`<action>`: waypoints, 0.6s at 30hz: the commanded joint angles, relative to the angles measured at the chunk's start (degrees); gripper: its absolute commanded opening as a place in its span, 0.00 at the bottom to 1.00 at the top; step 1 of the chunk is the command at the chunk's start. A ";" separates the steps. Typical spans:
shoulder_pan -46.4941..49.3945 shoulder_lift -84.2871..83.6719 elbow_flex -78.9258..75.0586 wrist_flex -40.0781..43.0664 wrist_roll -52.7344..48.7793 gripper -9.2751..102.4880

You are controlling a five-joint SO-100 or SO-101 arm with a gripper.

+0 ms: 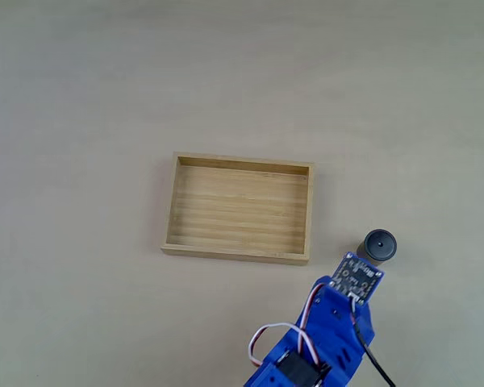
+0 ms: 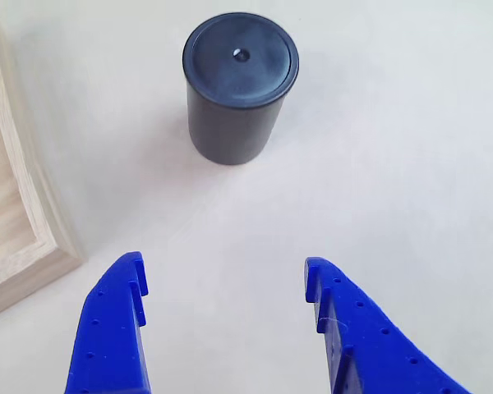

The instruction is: Place the black cylinder in the wooden box then return to rest.

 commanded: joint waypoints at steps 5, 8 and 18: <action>-2.11 5.01 -10.90 -4.83 -0.62 0.34; -2.37 6.50 -12.30 -5.27 -0.62 0.34; -0.44 9.93 -15.12 -5.80 1.23 0.34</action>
